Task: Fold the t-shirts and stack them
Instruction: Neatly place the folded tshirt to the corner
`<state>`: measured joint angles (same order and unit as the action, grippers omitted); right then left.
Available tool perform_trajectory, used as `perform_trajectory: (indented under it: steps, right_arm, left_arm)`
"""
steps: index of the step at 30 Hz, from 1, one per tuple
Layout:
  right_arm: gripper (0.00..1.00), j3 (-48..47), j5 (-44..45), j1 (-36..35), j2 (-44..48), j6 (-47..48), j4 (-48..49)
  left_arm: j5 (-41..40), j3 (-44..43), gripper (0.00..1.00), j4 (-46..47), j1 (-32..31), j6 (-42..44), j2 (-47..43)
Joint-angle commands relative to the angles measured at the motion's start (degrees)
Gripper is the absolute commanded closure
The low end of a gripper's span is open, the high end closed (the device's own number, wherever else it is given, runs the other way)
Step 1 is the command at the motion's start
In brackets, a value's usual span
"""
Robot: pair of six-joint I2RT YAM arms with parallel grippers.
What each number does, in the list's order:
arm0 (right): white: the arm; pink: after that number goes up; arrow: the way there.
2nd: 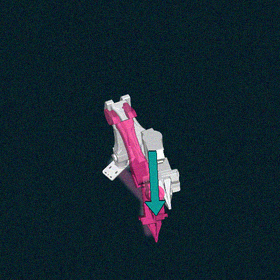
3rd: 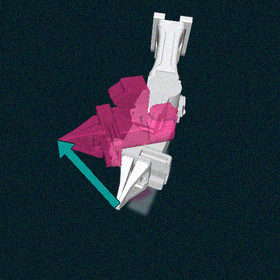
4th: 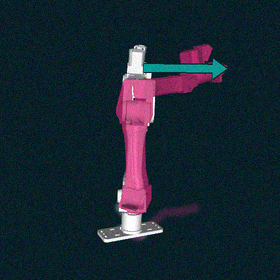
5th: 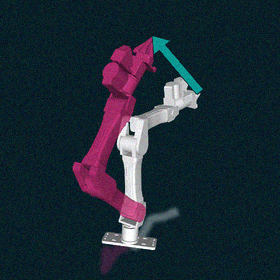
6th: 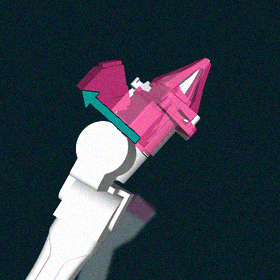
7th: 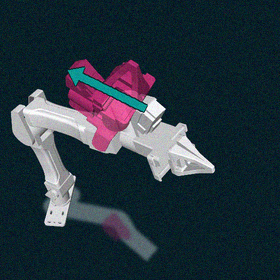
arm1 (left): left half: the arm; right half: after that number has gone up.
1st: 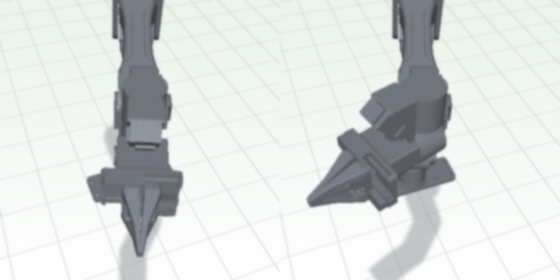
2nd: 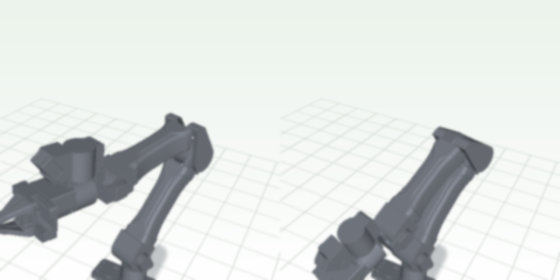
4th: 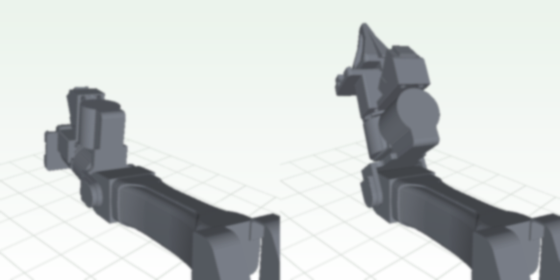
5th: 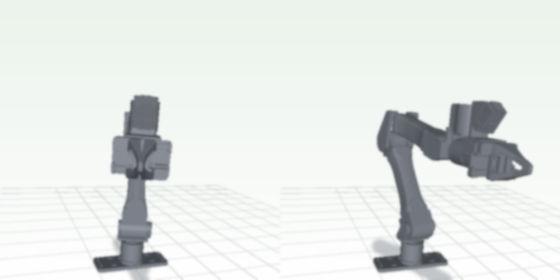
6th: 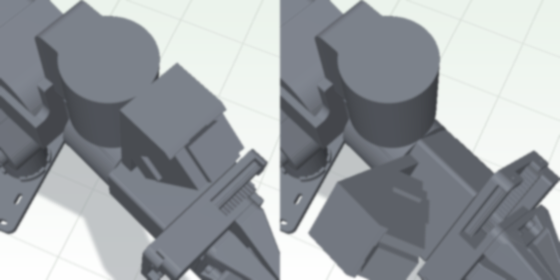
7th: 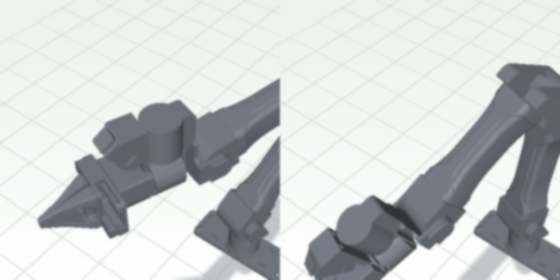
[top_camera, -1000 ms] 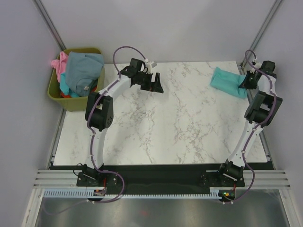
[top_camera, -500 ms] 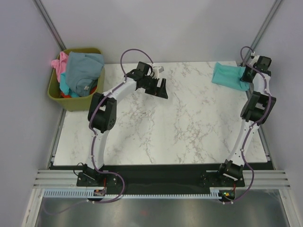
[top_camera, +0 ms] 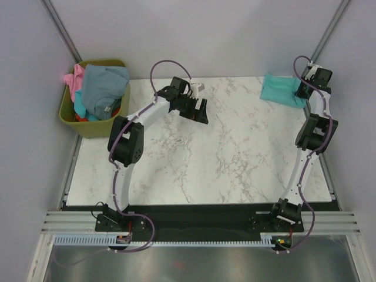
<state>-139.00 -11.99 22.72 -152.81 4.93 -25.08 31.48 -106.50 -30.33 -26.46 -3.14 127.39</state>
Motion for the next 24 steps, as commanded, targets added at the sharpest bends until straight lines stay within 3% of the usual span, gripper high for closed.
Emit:
perform_trajectory:
  steps: [1, 15, 24]
  right_arm:
    - [1.0, 0.0, -5.2, 0.2, 2.3, 1.7, 0.0]
    - [1.0, 3.9, -22.9, 2.3, 6.3, 25.7, -14.4]
    - [1.0, 2.3, -21.0, 2.7, 6.1, 36.2, -15.0]
  left_arm:
    - [-0.9, -0.4, 0.01, 0.4, -0.3, 2.6, -3.2]
    - [-0.5, -0.7, 0.01, 0.4, -1.8, 2.4, -1.8]
    - [-1.7, -1.5, 0.01, -0.2, -3.9, 3.0, -0.9]
